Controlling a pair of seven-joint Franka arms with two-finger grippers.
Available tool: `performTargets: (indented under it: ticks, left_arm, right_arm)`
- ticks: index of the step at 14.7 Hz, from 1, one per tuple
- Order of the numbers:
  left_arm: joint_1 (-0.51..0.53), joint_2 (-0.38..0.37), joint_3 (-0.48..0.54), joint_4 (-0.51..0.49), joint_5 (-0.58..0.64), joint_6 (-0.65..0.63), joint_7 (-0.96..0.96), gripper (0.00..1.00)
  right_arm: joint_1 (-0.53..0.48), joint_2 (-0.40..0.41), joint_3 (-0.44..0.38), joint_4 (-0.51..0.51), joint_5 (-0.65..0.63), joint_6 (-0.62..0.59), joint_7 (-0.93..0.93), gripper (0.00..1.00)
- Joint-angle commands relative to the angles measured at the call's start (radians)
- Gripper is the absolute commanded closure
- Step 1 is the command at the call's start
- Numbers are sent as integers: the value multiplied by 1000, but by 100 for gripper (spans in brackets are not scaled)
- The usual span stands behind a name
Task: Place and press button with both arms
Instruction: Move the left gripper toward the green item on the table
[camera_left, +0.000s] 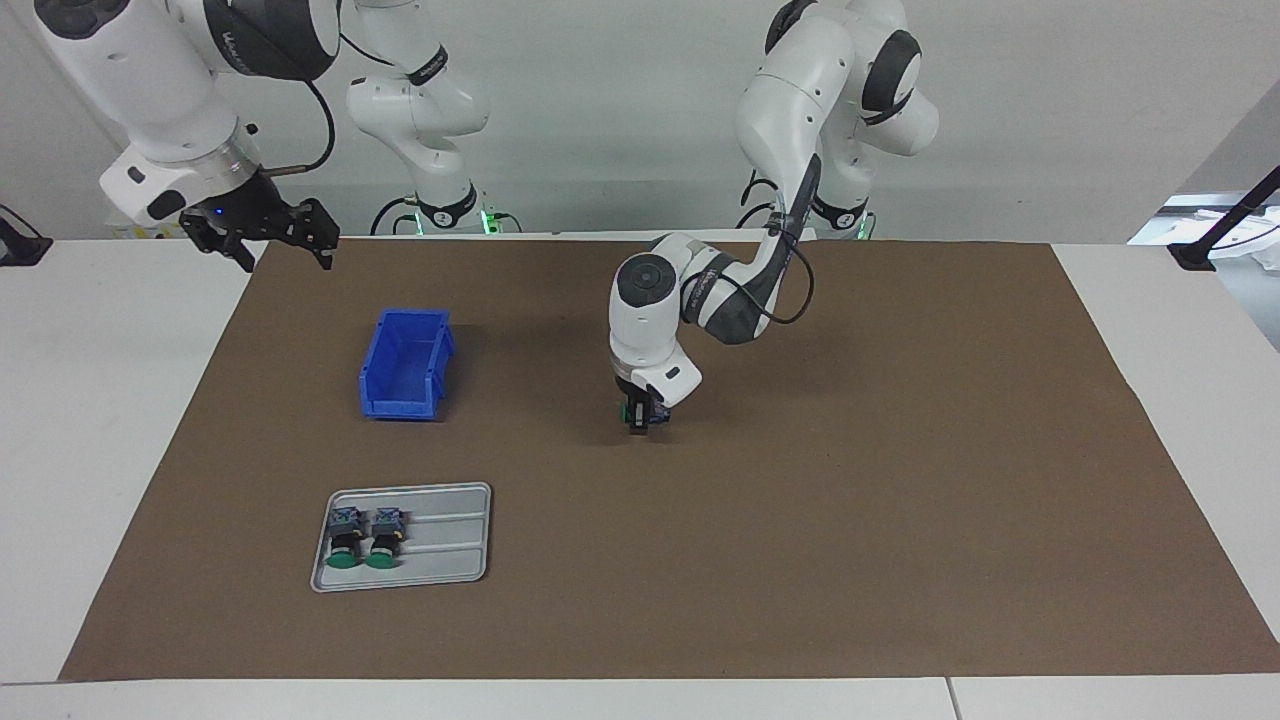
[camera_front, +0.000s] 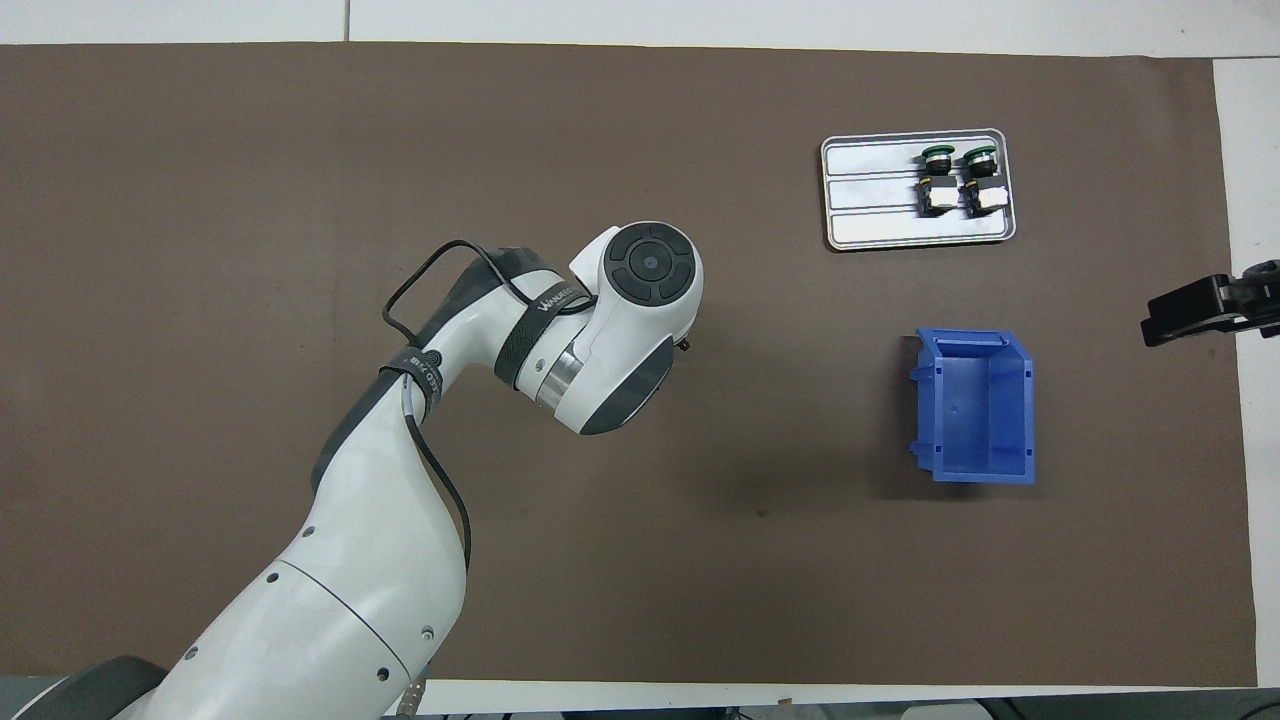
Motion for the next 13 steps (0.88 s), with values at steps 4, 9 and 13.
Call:
performTargets:
  ticks: [4, 9, 13]
  left_arm:
    - [-7, -19, 15, 1, 4, 6, 0, 94]
    - [30, -92, 15, -8, -2, -37, 39, 96]
    - [94, -201, 11, -121, -136, -19, 136, 96]
  right_arm:
    - [-2, -13, 2, -12, 5, 6, 10, 2]
    - [-2, -13, 2, -12, 5, 6, 10, 2]
    - [-2, -13, 2, -12, 5, 6, 10, 2]
